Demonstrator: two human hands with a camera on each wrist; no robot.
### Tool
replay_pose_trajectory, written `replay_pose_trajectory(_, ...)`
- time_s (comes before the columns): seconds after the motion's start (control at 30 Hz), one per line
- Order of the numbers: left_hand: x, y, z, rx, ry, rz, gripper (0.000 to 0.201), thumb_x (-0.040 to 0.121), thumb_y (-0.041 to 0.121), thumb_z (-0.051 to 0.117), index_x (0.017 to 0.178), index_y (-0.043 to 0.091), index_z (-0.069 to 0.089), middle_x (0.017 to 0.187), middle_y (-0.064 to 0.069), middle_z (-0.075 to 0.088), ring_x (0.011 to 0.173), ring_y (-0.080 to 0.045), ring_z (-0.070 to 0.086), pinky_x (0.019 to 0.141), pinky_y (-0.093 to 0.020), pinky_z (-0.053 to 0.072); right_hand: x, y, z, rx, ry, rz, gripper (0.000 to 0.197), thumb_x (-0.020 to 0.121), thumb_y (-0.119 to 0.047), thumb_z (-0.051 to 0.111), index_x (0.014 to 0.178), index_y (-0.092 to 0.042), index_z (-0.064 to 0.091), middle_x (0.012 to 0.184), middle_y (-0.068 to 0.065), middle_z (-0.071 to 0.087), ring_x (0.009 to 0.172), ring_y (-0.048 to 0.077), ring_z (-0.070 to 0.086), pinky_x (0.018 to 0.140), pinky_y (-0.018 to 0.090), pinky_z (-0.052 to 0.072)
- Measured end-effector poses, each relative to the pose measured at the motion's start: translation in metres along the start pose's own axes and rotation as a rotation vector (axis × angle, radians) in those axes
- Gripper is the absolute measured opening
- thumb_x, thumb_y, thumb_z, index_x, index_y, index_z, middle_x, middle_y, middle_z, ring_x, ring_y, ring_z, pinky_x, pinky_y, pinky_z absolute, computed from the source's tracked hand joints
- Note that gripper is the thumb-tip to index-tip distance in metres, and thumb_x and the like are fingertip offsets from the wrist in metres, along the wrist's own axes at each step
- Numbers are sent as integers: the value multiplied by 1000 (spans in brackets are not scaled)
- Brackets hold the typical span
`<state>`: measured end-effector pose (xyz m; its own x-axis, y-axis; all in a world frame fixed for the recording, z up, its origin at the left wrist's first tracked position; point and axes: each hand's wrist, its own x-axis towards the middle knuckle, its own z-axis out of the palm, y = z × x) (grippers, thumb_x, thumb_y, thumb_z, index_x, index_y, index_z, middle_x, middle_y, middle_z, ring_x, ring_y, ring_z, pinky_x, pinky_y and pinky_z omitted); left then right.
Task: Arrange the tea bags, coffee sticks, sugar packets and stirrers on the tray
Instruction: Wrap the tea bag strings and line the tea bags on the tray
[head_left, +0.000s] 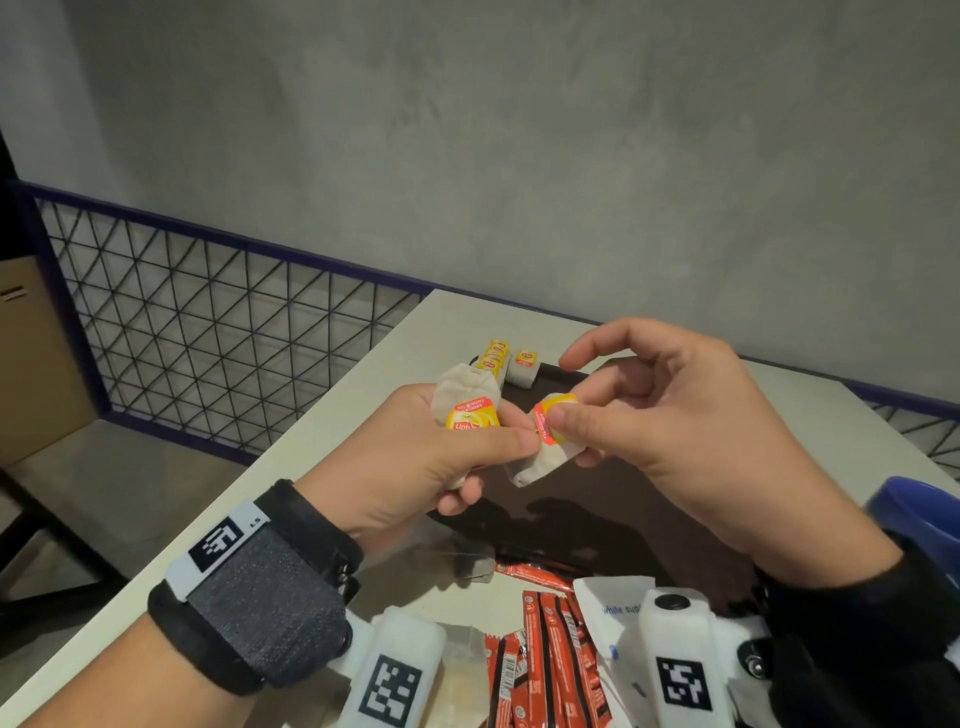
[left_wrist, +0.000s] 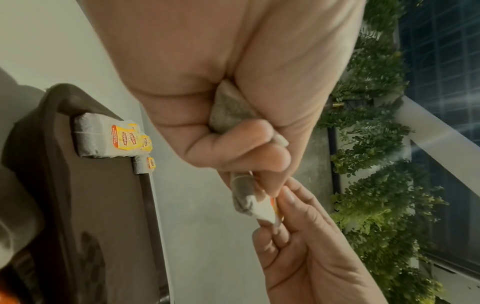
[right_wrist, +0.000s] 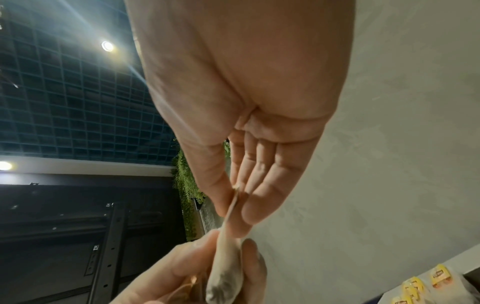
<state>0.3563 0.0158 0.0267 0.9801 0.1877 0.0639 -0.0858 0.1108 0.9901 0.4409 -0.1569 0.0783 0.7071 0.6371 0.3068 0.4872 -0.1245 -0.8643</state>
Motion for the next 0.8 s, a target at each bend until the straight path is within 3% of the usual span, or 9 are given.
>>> replay_pose_trajectory(0.1,1,-1,-1,-14,2,-21,11,70,27,81,75,19,75,82,-14,66,40,-8,45,35,-16,32,0,1,1,-68,-5,-18,27,81,-3,82,99,-14,66,74,13,74,67,41,69,66,45,59)
replay_pose_trajectory(0.23,1,-3,0,-37,-6,-36,8,71,25,80,73,19,75,81,-13,68,40,-7,43,35,-16,31,-1,1,0,-132,-15,-33,28,81,-4,82,99,-20,67,71,8,72,57,25,65,65,41,57)
replay_pose_trajectory(0.37,0,-3,1,-48,-36,-50,5,73,21,79,71,18,76,81,-15,71,40,-7,43,36,-15,32,-2,2,1,-197,-24,-49,30,82,-8,83,99,-27,66,73,5,71,64,32,66,66,47,57)
replay_pose_trajectory(0.53,1,-5,0,-98,-5,-53,5,74,22,79,75,18,77,78,-8,71,40,-7,42,36,-15,31,-3,2,0,-253,-24,-55,31,81,-8,81,98,-29,65,72,0,70,65,28,66,59,36,54)
replay_pose_trajectory(0.6,2,-6,0,-128,-3,-54,5,77,22,78,79,18,76,80,-9,70,40,-6,42,35,-15,32,-3,2,0,-231,-30,-51,32,80,-7,82,98,-28,66,71,1,71,64,30,66,62,41,56)
replay_pose_trajectory(0.7,4,-7,-1,-150,11,-57,23,70,23,81,91,16,75,75,-7,69,40,-6,41,35,-15,32,-2,1,0,-205,-44,-47,34,77,-7,84,98,-27,66,70,3,71,60,29,65,66,48,57)
replay_pose_trajectory(0.8,3,-8,2,-123,1,-40,22,67,24,83,87,18,77,68,-3,66,40,-5,41,35,-15,31,-2,-2,2,-140,-52,-51,33,75,-17,87,100,-24,67,72,8,72,58,27,64,66,47,57)
